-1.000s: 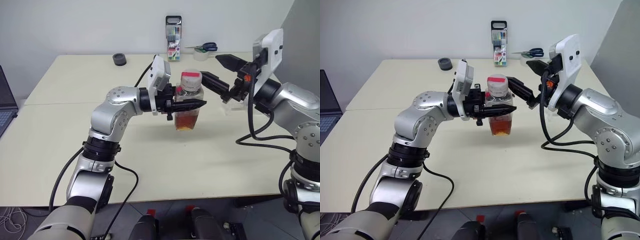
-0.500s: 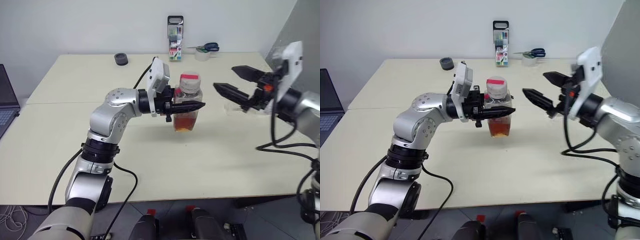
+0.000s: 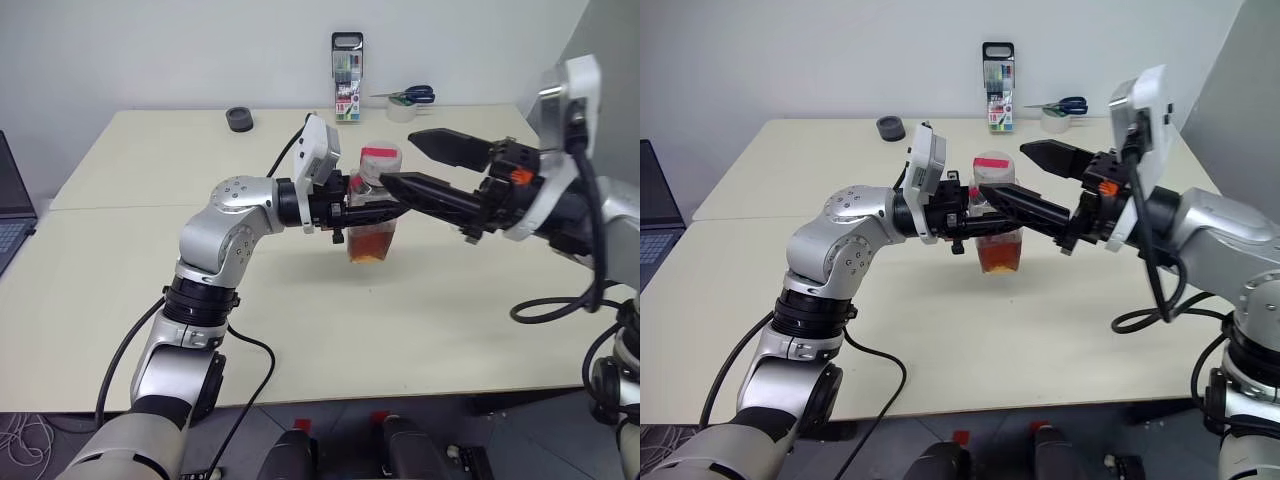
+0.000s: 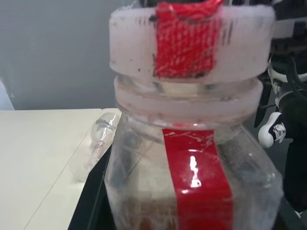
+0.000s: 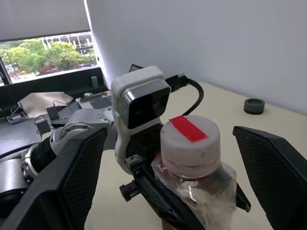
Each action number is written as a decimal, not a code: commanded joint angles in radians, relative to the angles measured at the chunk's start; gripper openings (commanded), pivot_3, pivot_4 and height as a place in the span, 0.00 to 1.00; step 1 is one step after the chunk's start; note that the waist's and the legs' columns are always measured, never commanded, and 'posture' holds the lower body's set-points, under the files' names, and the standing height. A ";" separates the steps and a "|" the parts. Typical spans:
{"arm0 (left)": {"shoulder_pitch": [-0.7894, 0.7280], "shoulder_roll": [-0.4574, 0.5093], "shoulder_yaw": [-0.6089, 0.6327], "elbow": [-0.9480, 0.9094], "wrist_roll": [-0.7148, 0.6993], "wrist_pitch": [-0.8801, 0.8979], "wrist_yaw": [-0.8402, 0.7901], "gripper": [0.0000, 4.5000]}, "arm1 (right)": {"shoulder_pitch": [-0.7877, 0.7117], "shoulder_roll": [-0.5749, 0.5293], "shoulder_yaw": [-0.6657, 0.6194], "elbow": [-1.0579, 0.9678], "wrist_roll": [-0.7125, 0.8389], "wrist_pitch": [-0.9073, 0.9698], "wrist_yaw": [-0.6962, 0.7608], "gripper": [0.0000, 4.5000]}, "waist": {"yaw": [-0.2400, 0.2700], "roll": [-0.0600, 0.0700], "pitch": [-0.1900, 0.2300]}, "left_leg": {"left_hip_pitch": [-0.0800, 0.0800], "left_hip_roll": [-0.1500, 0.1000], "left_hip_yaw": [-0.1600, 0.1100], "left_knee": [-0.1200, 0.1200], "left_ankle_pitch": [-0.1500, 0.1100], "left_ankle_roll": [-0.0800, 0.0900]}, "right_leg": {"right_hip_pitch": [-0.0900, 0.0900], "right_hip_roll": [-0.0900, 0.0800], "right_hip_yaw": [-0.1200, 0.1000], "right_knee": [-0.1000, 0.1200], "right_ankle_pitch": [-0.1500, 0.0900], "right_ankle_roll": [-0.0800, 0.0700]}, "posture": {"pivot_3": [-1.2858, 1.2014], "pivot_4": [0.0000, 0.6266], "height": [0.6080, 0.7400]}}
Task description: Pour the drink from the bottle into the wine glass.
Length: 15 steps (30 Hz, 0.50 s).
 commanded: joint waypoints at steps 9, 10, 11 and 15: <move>-0.024 0.003 0.018 -0.032 -0.012 -0.008 0.003 0.39 | -0.021 0.060 0.065 -0.012 -0.158 -0.110 0.021 0.99 | 0.000 0.000 0.000 | 0.000 0.000 0.000 0.000 0.000 0.000 | 0.000 0.000 0.000 0.000 0.000 0.000 | 0.52 0.24 1.00; -0.025 0.002 0.018 -0.032 -0.012 -0.008 0.003 0.39 | -0.021 0.066 0.068 -0.012 -0.165 -0.114 0.025 0.99 | 0.000 0.000 0.000 | 0.000 0.000 0.000 0.000 0.000 0.000 | 0.000 0.000 0.000 0.000 0.000 0.000 | 0.52 0.24 1.00; -0.025 0.002 0.018 -0.031 -0.012 -0.008 0.003 0.39 | -0.021 0.071 0.070 -0.013 -0.171 -0.116 0.029 0.99 | 0.000 0.000 0.000 | 0.000 0.000 0.000 0.000 0.000 0.000 | 0.000 0.000 0.000 0.000 0.000 0.000 | 0.52 0.24 1.00; -0.025 0.002 0.018 -0.030 -0.012 -0.008 0.003 0.39 | -0.017 0.087 0.078 -0.015 -0.183 -0.123 0.035 0.96 | 0.000 0.000 0.000 | 0.000 0.000 0.000 0.000 0.000 0.000 | 0.000 0.000 0.000 0.000 0.000 0.000 | 0.52 0.24 1.00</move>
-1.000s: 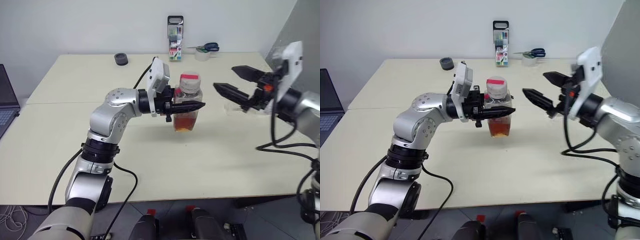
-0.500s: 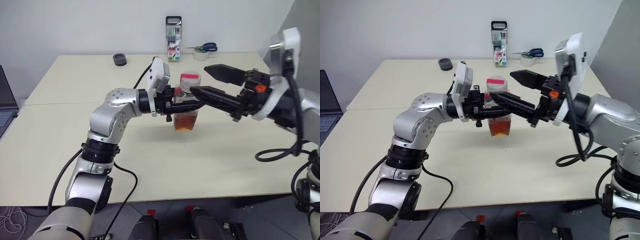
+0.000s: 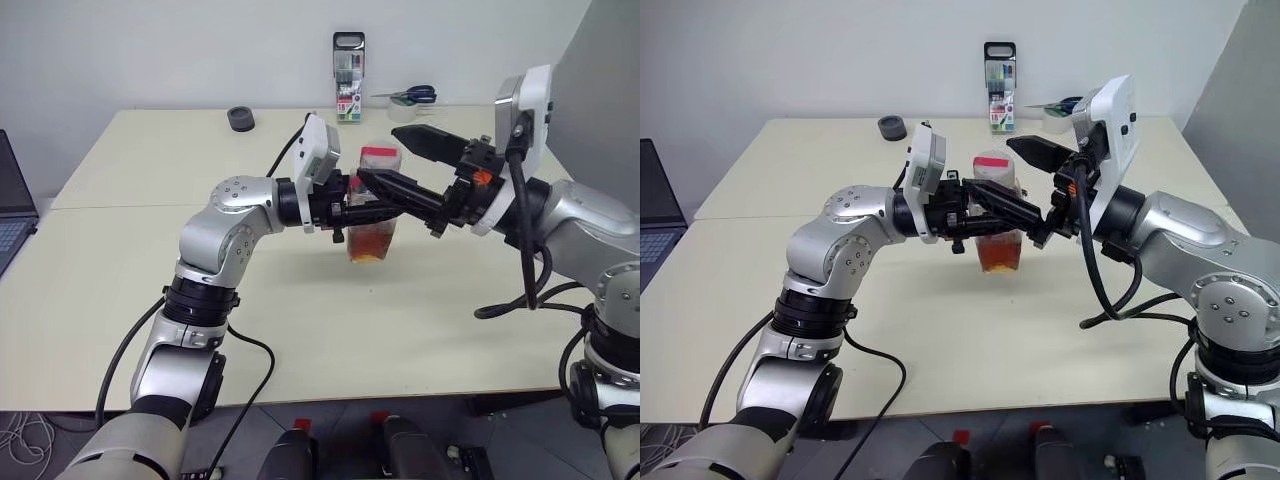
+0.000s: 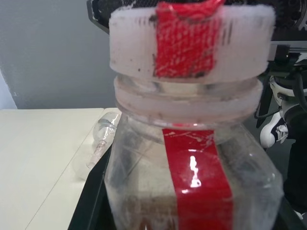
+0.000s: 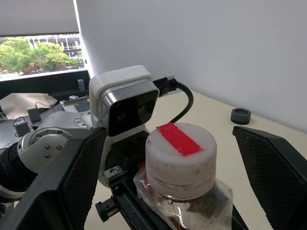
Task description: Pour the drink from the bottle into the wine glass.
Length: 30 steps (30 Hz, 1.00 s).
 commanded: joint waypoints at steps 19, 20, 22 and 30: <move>-0.022 0.002 0.018 -0.035 -0.015 -0.004 -0.002 0.39 | -0.026 0.004 -0.011 -0.008 -0.048 -0.023 0.063 0.38 | 0.000 0.000 0.000 | 0.000 0.000 0.000 0.000 0.000 0.000 | 0.000 0.000 0.000 0.000 0.000 0.000 | 0.52 0.24 1.00; -0.022 0.002 0.018 -0.035 -0.015 -0.004 -0.002 0.39 | -0.027 -0.002 -0.014 -0.006 -0.045 -0.021 0.072 0.38 | 0.000 0.000 0.000 | 0.000 0.000 0.000 0.000 0.000 0.000 | 0.000 0.000 0.000 0.000 0.000 0.000 | 0.52 0.24 1.00; -0.023 0.001 0.019 -0.036 -0.015 -0.004 -0.002 0.39 | -0.030 -0.010 -0.016 -0.002 -0.038 -0.018 0.087 0.38 | 0.000 0.000 0.000 | 0.000 0.000 0.000 0.000 0.000 0.000 | 0.000 0.000 0.000 0.000 0.000 0.000 | 0.52 0.24 1.00; -0.020 0.000 0.019 -0.037 -0.015 -0.004 -0.003 0.39 | -0.012 -0.050 0.023 -0.013 -0.078 -0.027 0.164 0.38 | 0.000 0.000 0.000 | 0.000 0.000 0.000 0.000 0.000 0.000 | 0.000 0.000 0.000 0.000 0.000 0.000 | 0.52 0.24 1.00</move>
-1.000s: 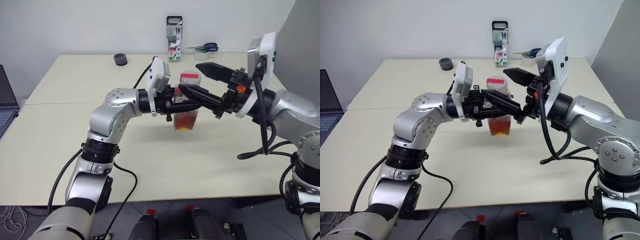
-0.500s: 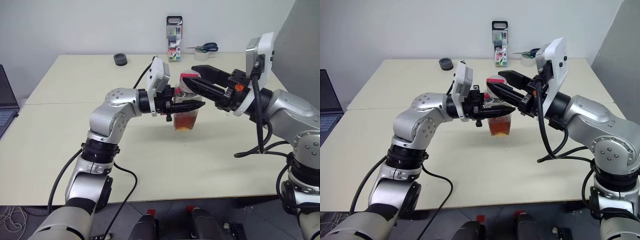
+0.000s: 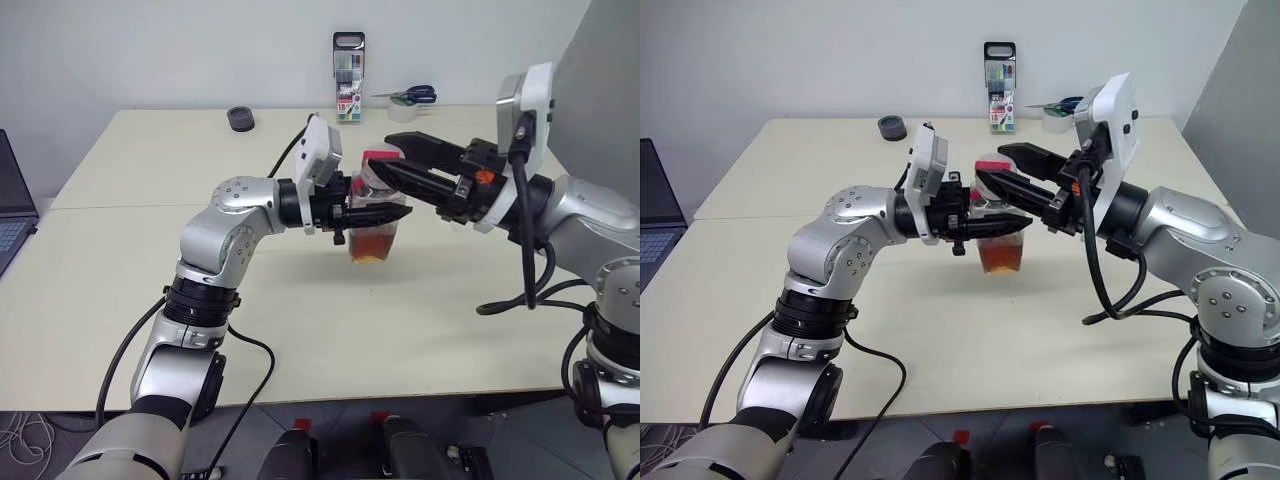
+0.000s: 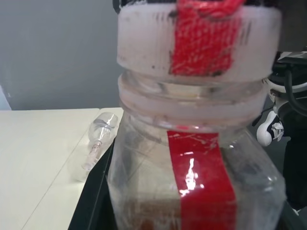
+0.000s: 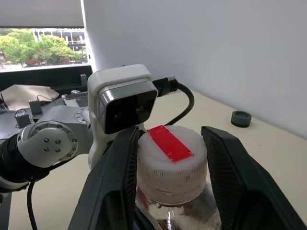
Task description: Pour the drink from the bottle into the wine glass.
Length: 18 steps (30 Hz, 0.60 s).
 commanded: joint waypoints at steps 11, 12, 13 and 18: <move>-0.012 -0.002 0.029 -0.050 -0.017 0.006 0.016 0.39 | 0.000 -0.024 0.032 -0.024 -0.056 -0.018 0.105 0.38 | 0.000 0.000 0.000 | 0.000 0.000 0.000 0.000 0.000 0.000 | 0.000 0.000 0.000 0.000 0.000 0.000 | 0.52 0.24 1.00; -0.011 -0.002 0.030 -0.052 -0.018 0.007 0.017 0.39 | -0.003 -0.020 0.025 -0.019 -0.048 -0.014 0.100 0.38 | 0.000 0.000 0.000 | 0.000 0.000 0.000 0.000 0.000 0.000 | 0.000 0.000 0.000 0.000 0.000 0.000 | 0.52 0.24 1.00; -0.009 -0.002 0.030 -0.055 -0.018 0.009 0.017 0.39 | -0.005 -0.016 0.017 -0.015 -0.038 -0.009 0.094 0.38 | 0.000 0.000 0.000 | 0.000 0.000 0.000 0.000 0.000 0.000 | 0.000 0.000 0.000 0.000 0.000 0.000 | 0.52 0.24 1.00; -0.004 0.001 0.030 -0.059 -0.019 0.011 0.019 0.39 | -0.057 0.024 -0.076 0.052 0.104 0.052 -0.012 0.38 | 0.000 0.000 0.000 | 0.000 0.000 0.000 0.000 0.000 0.000 | 0.000 0.000 0.000 0.000 0.000 0.000 | 0.52 0.24 1.00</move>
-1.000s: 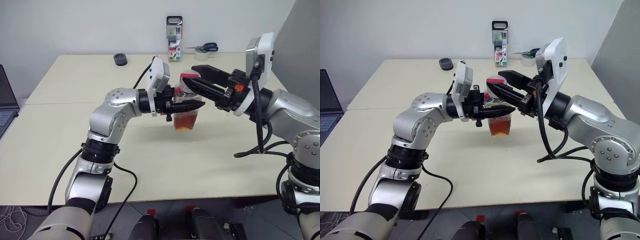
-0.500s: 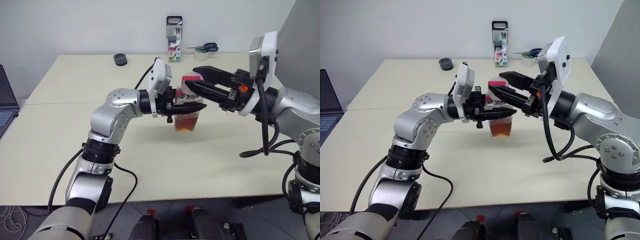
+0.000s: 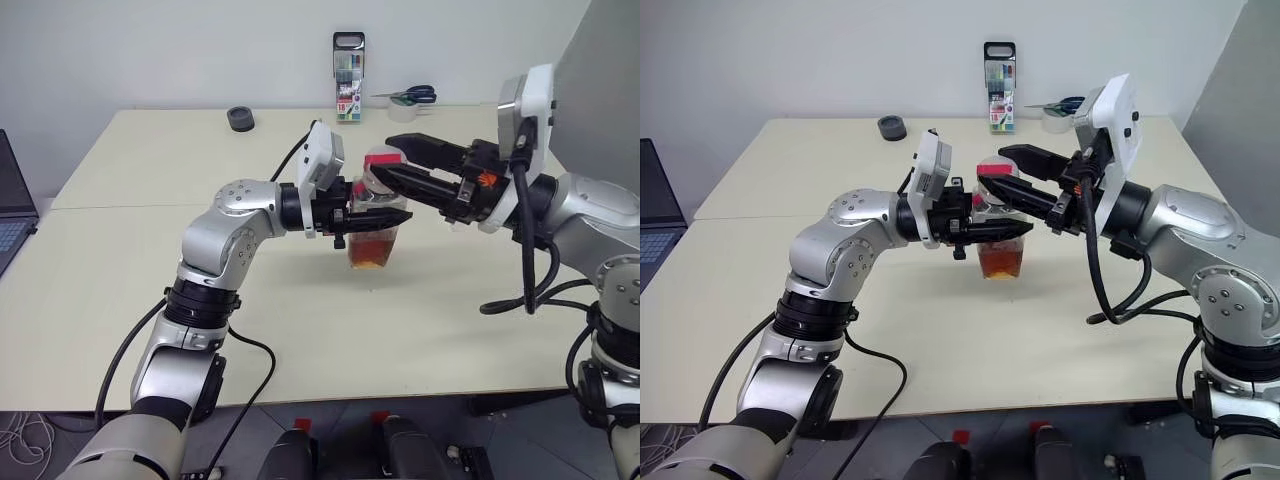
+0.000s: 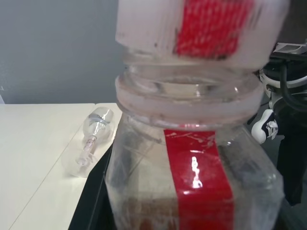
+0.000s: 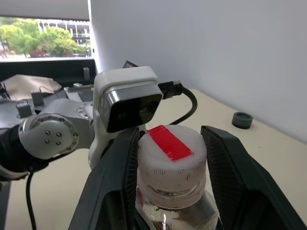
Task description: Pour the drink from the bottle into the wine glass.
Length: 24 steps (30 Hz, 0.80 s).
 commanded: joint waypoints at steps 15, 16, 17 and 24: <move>0.066 -0.002 0.067 -0.126 -0.020 0.030 0.125 0.39 | 0.156 -0.076 -0.191 -0.077 0.243 0.054 -0.346 0.38 | 0.004 0.000 0.000 | -0.001 0.000 -0.001 0.000 -0.001 0.001 | 0.001 -0.001 0.001 -0.001 0.000 0.000 | 0.52 0.24 1.00; 0.077 -0.003 0.065 -0.132 -0.012 0.020 0.135 0.39 | 0.224 -0.080 -0.179 -0.113 0.194 0.038 -0.343 0.38 | 0.004 0.000 0.000 | -0.001 0.000 -0.001 0.000 -0.001 0.001 | 0.001 -0.001 0.001 -0.001 0.000 0.000 | 0.52 0.24 1.00; 0.086 -0.004 0.063 -0.139 -0.007 0.014 0.143 0.39 | 0.285 -0.081 -0.163 -0.138 0.137 0.019 -0.349 0.38 | 0.004 0.000 0.000 | -0.001 0.000 -0.001 0.000 -0.001 0.001 | 0.001 -0.001 0.001 -0.001 0.000 0.001 | 0.52 0.24 1.00; 0.125 -0.008 0.073 -0.198 -0.024 0.042 0.202 0.39 | 0.728 -0.035 0.017 -0.082 -0.445 -0.257 -0.404 0.38 | 0.004 0.000 0.000 | 0.000 -0.001 0.001 0.000 0.000 0.000 | 0.001 0.000 0.003 0.000 -0.001 0.002 | 0.52 0.24 1.00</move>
